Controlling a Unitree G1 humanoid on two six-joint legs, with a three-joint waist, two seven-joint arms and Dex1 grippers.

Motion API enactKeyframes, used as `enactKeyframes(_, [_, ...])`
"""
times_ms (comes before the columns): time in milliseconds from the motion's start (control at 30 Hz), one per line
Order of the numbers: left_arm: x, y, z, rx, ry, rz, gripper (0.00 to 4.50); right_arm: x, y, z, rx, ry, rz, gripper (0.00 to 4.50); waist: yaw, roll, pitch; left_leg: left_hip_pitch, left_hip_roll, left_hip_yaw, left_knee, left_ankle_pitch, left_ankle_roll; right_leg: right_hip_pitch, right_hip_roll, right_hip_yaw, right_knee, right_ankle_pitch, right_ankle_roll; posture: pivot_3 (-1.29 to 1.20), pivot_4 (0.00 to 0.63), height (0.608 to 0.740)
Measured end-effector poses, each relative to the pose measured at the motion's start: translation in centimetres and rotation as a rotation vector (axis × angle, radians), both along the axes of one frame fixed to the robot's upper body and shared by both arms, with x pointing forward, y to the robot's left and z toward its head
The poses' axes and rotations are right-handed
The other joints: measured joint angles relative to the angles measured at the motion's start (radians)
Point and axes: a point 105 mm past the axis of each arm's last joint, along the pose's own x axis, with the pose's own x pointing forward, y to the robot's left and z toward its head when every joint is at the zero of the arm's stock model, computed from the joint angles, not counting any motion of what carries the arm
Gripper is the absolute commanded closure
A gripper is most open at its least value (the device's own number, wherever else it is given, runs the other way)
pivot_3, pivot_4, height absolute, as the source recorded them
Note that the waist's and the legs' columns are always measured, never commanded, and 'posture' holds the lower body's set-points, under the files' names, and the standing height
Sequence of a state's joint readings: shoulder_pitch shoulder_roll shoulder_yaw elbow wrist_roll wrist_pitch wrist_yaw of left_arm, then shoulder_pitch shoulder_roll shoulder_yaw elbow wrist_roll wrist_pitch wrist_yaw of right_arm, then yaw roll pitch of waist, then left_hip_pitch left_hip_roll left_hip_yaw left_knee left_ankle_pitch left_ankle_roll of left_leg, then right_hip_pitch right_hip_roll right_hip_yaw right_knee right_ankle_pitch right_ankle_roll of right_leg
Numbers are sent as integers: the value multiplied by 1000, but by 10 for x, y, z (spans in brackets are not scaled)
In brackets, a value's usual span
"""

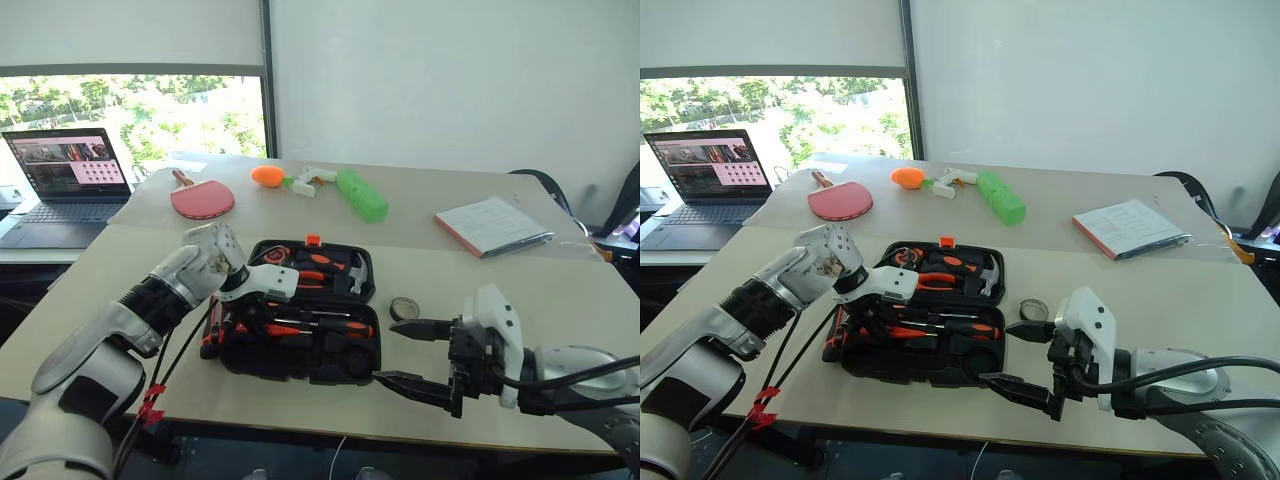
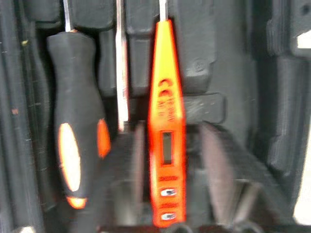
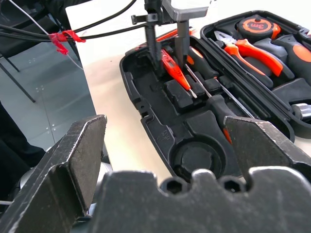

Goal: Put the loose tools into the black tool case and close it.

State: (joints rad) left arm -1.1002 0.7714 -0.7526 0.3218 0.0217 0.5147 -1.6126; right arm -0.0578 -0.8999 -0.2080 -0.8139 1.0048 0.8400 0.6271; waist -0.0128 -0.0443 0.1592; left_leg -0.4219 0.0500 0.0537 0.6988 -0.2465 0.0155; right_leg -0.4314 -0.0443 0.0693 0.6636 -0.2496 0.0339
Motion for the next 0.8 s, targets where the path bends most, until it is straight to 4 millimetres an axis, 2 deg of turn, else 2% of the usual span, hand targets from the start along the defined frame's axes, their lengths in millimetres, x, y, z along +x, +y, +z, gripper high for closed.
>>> enactKeyframes(100, [-2, 9, 27, -38, -21, 32, 40, 0, 1, -1, 5, 2, 4, 0, 0, 0, 0, 0, 0, -1, 0, 0, 0, 0, 0, 0, 0, 0, 0, 0, 150, 740])
enactKeyframes(167, [-2, 12, 47, -57, -62, 28, 40, 3, -1, -3, 4, 8, -7, 0, 0, 0, 0, 0, 0, -1, 0, 0, 0, 0, 0, 0, -1, 0, 1, 0, 150, 740])
enactKeyframes(267, [-2, 11, 51, -65, -77, 4, 765, 3, -1, -4, 4, 12, -3, 0, 3, 1, -1, 0, -1, 0, 0, 0, 0, 1, 0, 0, -1, -1, 1, 0, 150, 740])
enactKeyframes(400, [4, 11, 39, -52, -76, -16, 2158, 3, 0, -5, 3, 14, 4, 0, 4, 1, -1, 0, -1, 0, 1, 0, 0, 1, 0, 0, -1, -1, 1, 0, 150, 740])
enactKeyframes(433, [6, 11, 32, -38, -82, -26, 2649, 3, -1, -5, 2, 15, 4, 0, 4, 1, -1, 0, -1, 0, 0, 0, 0, 1, 0, 0, -1, -1, 1, 0, 150, 740])
enactKeyframes(467, [6, 12, 30, -35, -82, -28, 2877, 3, -1, -5, 2, 15, 3, 0, 4, 1, -1, 0, -1, 0, 0, 0, 0, 1, 0, 0, -1, -1, 1, 0, 150, 740])
enactKeyframes(600, [9, 7, 15, -25, -70, -45, 4346, 4, -1, -5, 1, 15, 1, 0, 3, 1, -1, -1, -1, 0, 0, 0, 0, 1, 0, 0, -1, -1, 1, 0, 150, 740])
enactKeyframes(633, [9, 6, 14, -25, -74, -46, 4467, 4, -1, -5, 1, 15, 1, 0, 3, 1, -1, -1, -1, 0, 0, 0, 0, 1, 0, 0, -2, -1, 1, 0, 150, 740])
enactKeyframes(800, [11, 4, 13, -17, -86, -46, 4467, 4, -1, -5, 1, 15, 1, 0, 2, 1, -1, 0, -1, 0, 0, 0, 0, 1, 0, 0, -1, -1, 1, 0, 150, 740])
